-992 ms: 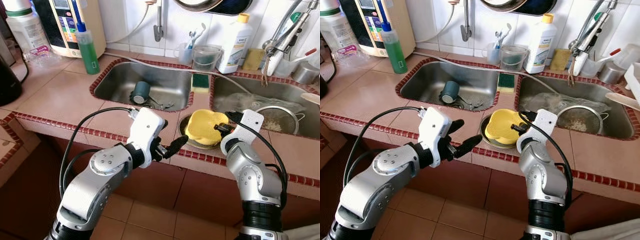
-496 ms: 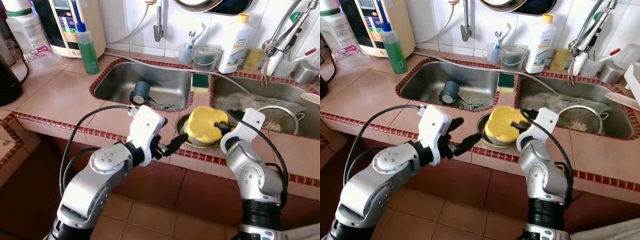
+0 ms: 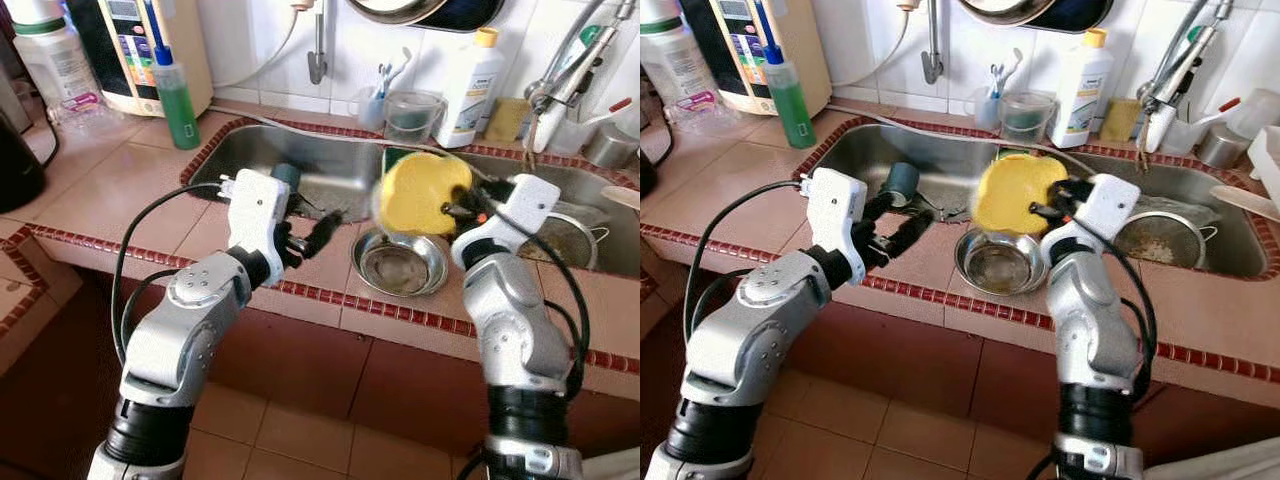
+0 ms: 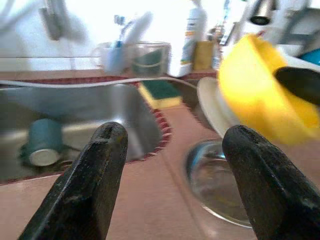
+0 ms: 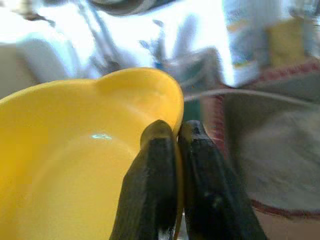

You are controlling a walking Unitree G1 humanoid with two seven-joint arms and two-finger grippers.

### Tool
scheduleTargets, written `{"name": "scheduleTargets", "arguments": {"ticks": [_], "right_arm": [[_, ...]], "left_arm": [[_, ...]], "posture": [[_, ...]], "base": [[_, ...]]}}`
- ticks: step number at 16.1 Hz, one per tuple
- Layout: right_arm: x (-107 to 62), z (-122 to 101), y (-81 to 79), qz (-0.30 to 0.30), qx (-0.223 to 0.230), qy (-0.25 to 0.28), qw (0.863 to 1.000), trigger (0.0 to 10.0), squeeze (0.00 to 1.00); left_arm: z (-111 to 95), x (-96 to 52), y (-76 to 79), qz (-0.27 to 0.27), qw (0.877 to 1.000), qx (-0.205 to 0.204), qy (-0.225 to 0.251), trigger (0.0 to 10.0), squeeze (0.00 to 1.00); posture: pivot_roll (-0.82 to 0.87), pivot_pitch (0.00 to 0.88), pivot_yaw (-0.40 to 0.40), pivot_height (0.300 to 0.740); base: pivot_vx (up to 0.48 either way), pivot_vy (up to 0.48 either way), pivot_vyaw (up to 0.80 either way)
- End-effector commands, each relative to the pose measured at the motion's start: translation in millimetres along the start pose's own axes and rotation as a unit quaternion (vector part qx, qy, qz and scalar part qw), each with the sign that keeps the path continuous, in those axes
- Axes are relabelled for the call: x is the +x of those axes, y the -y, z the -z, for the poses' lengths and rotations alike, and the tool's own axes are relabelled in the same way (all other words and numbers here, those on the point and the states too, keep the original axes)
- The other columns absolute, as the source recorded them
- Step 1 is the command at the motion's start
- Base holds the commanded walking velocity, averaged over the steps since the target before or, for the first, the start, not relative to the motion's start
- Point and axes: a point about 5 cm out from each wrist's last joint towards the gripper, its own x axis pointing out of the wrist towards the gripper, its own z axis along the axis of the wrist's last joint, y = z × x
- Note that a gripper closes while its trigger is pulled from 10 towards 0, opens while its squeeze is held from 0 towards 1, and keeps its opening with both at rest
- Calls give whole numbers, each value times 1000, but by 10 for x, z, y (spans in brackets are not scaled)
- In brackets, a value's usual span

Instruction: Kitchen organization

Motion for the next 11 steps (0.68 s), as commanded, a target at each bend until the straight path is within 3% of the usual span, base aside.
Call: {"name": "scheduleTargets", "arguments": {"ticks": [1, 3, 7, 11], "right_arm": [[-33, -82, -98, -41, -28, 44, 998, 10000, 0], [-27, -89, -111, -43, -57, 68, 995, 10000, 0], [-45, -10, -230, -82, -136, 100, 982, 10000, 0], [-19, 52, -292, -92, -166, 104, 976, 10000, 0]], "left_arm": [[-77, 34, -66, -19, 999, 16, 20, 10000, 0], [-103, 39, -101, -26, 998, 39, 45, 10000, 0], [0, 48, -251, -73, 996, 21, 44, 10000, 0], [63, 40, -346, -98, 994, 14, 46, 10000, 0]], "posture": [[-150, 0, 4, 740], [-136, 0, 0, 740], [-129, 0, 0, 740], [-132, 0, 3, 740]], "base": [[0, 0, 0], [0, 0, 0], [0, 0, 0], [0, 414, 0]]}}
